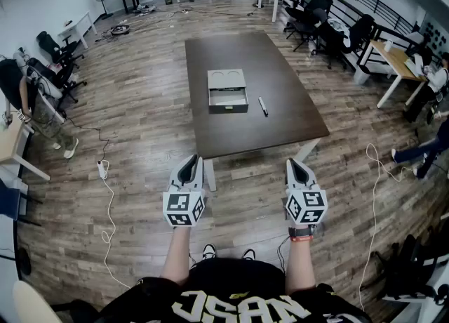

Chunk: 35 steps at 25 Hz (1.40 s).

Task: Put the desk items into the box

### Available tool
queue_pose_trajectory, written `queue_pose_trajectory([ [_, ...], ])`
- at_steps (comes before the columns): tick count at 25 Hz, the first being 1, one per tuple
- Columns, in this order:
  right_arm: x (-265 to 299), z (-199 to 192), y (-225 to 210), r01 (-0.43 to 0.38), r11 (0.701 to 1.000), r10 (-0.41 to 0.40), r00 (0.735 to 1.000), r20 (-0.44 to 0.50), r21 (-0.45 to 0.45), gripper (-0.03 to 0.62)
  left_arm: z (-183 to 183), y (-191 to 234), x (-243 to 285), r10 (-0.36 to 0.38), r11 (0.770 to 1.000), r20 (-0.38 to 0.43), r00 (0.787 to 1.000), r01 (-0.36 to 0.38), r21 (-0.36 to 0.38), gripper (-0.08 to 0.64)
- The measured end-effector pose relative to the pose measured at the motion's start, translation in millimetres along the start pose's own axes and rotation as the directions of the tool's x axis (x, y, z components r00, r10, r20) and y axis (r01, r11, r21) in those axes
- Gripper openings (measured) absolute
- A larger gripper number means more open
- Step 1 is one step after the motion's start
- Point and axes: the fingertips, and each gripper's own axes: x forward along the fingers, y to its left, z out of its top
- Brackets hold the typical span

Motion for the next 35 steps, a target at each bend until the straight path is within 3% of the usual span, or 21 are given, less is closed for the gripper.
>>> queue_pose_trajectory([
  [7, -20, -6, -14, -0.037, 0.999, 0.037, 0.999, 0.023, 0.013, 0.009, -16, -32, -5, 0.028, 1.0, -0.028, 0.999, -0.028, -0.002, 0.046],
  [15, -32, -27, -26, -0.081, 0.996, 0.081, 0.997, 0.007, 0.033, 0.009, -27, -99, 3, -0.028, 0.999, -0.058, 0.998, 0.03, 0.025, 0.046],
  [19, -26, -45, -35, -0.1, 0.994, 0.102, 0.994, -0.033, 0.052, 0.009, -40, -111, 4, -0.023, 1.0, -0.083, 0.996, 0.025, 0.017, 0.046],
  [26, 15, -54, -42, -0.099, 0.993, 0.103, 0.993, -0.064, 0.062, 0.009, -54, -85, 33, -0.016, 1.0, -0.106, 0.994, 0.017, 0.014, 0.046],
  [30, 66, -55, -45, -0.096, 0.994, 0.1, 0.991, -0.09, 0.052, 0.01, -65, -58, 80, -0.04, 0.999, -0.114, 0.993, 0.04, -0.001, 0.046],
  [35, 145, -29, -55, -0.091, 0.995, 0.093, 0.992, -0.089, 0.026, 0.009, -58, -13, 152, -0.092, 0.996, -0.098, 0.991, 0.09, -0.029, 0.046],
])
